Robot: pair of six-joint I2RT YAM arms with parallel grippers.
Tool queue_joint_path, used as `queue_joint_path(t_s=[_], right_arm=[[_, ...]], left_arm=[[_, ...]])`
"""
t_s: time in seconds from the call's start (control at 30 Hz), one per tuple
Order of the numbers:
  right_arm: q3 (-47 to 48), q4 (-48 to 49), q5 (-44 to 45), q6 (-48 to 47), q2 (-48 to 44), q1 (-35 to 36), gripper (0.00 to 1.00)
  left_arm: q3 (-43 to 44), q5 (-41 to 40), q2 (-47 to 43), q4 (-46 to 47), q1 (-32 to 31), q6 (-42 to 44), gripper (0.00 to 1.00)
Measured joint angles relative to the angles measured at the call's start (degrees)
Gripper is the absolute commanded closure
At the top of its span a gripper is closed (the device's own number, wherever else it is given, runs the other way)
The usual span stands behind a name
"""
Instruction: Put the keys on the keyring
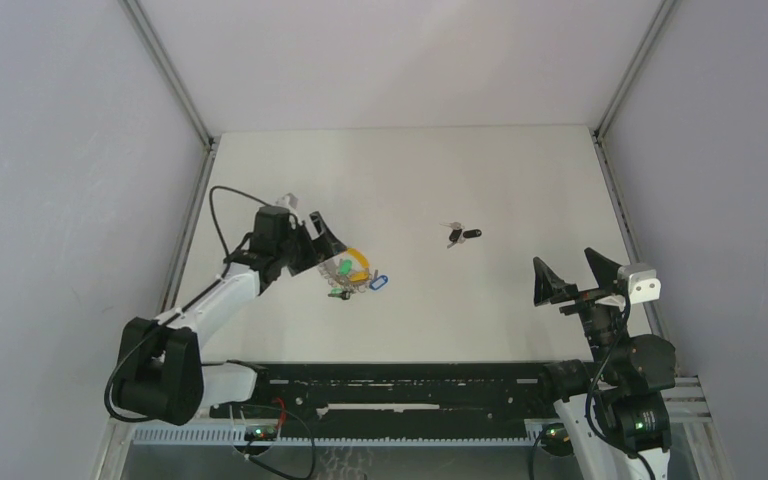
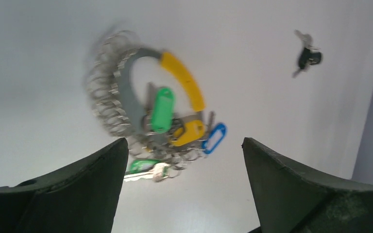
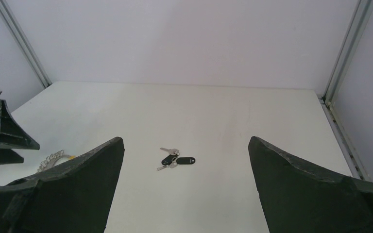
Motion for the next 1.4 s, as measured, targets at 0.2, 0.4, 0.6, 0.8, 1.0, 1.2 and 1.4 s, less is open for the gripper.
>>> queue_joint_path(t_s=[0.2,0.4,0.6,0.8,1.0,1.2,1.4], right_arm=[[0.0,0.0,-0.24,-0.02,0.0,0.0,0.0],[0.0,-0.02,-0.42,-0.15,0.0,0.0,0.0],[0.0,-0.02,-0.44,-0.17,0.02,0.0,0.0],[0.0,-0.04,-0.63,-0.17,0.63,0.0,0.0],[0.02,-0.02,-3.63,-0.11,3.28,0.0,0.0],[1.36,0.09,-12.87,2.03,12.5,0.0,0.0],[1.97,2.08,-23.78,5.42,27.65,2.75,0.0]], left_arm=[[-8.17,-0.04,-1.68,0.48,7.21,0.0,0.11],[-9.57,0.07,0.09,3.63,7.74,-0.02,0.19],[-9.38,0.39,7.17,7.5,7.74,-0.15,0.32],[-7.28,1.68,12.5,12.46,7.82,-0.15,0.51],[-6.91,2.05,14.95,15.19,6.03,0.04,0.62],[-5.7,1.99,16.13,14.91,2.14,1.97,0.63],[-4.11,0.96,16.44,12.57,-3.17,6.05,0.64]])
